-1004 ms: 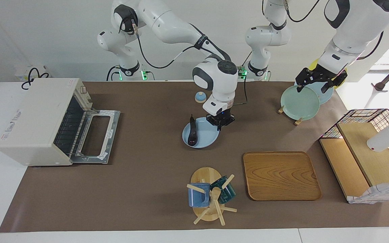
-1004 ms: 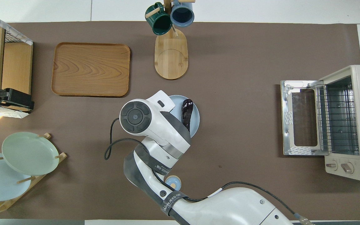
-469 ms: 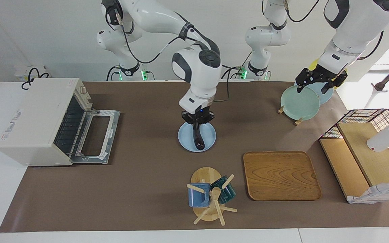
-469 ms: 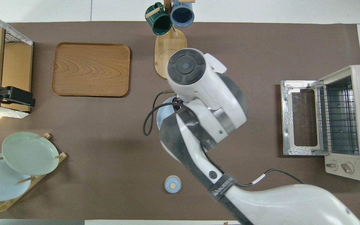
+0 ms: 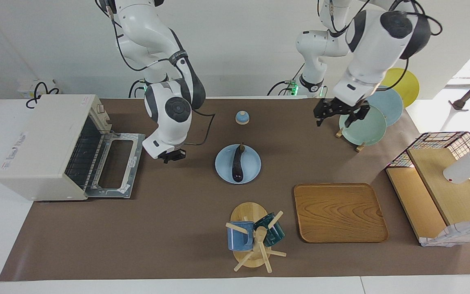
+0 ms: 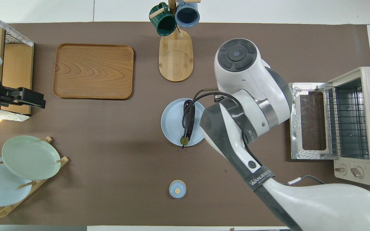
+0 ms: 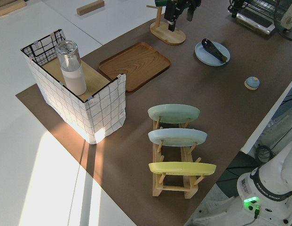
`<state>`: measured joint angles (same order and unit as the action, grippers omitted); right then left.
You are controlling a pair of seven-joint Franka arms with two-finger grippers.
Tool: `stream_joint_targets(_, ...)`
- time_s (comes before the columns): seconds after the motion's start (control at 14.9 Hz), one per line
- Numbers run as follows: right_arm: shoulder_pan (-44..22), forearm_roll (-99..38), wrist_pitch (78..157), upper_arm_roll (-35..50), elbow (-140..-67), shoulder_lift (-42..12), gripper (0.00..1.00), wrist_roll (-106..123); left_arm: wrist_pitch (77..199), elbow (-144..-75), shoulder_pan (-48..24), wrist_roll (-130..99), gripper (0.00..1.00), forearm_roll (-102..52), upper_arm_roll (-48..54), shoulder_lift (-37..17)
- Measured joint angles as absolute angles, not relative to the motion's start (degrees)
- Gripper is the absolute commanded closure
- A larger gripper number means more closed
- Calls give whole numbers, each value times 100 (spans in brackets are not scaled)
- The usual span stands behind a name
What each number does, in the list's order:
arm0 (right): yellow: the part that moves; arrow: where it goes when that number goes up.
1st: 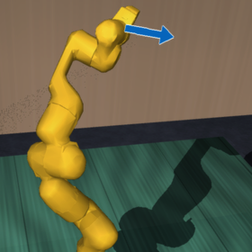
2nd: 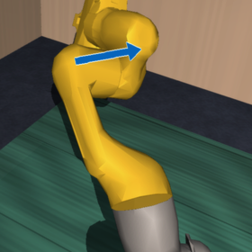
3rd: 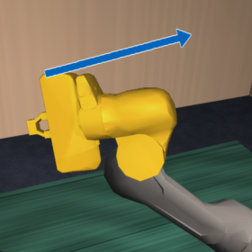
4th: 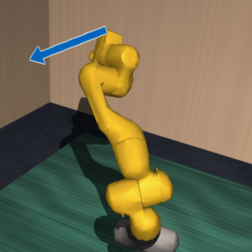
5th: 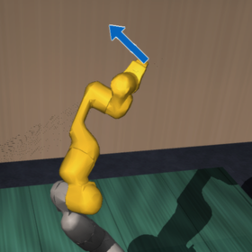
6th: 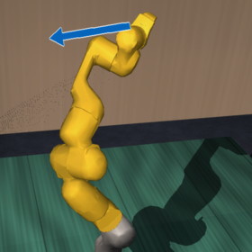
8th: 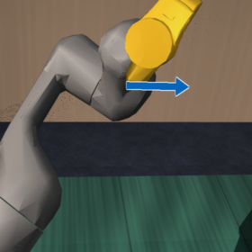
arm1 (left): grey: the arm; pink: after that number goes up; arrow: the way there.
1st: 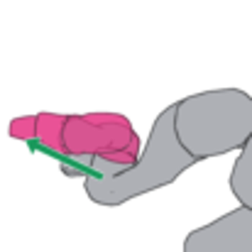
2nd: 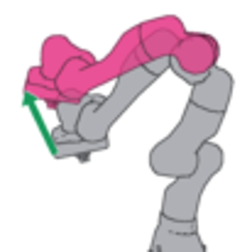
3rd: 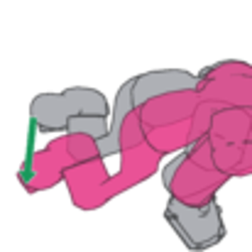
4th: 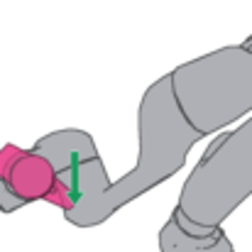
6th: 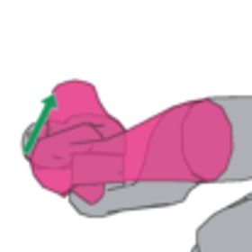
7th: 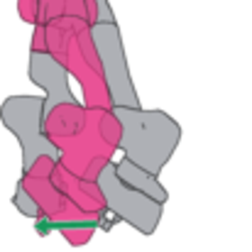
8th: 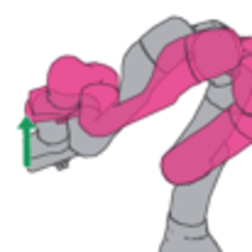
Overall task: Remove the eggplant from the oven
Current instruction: 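Grasp the eggplant with the left gripper while the right gripper withdraws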
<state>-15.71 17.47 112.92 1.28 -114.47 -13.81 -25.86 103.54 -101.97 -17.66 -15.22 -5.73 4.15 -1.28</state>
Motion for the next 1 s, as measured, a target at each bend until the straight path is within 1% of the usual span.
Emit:
stream_joint_targets(0.2,-1186,1918,11699,126,-11884,-1189,100,-2245,11203,-10337,-2547,-2328,0,-837,443,-708)
stream_joint_targets(0.33,-1016,2036,12024,126,-12161,-1106,100,-2202,11724,-10345,-2864,-2493,0,-1003,438,-1080)
stream_joint_targets(0.47,-929,2092,12164,127,-12328,-1062,100,-2200,12091,-10352,-3155,-2624,0,-1025,432,-1373)
stream_joint_targets(0.74,-831,2160,12175,128,-12379,-1025,100,-2021,12694,-10371,-3627,-2728,0,-1026,418,-1917)
stream_joint_targets(0.87,-729,2177,12210,164,-12389,-1022,100,-1846,12989,-10374,-3755,-2733,0,-1026,415,-2193)
stream_joint_targets(1.0,-695,2177,12216,196,-12389,-1017,100,-1660,13182,-10374,-3795,-2733,0,-1026,408,-2359)
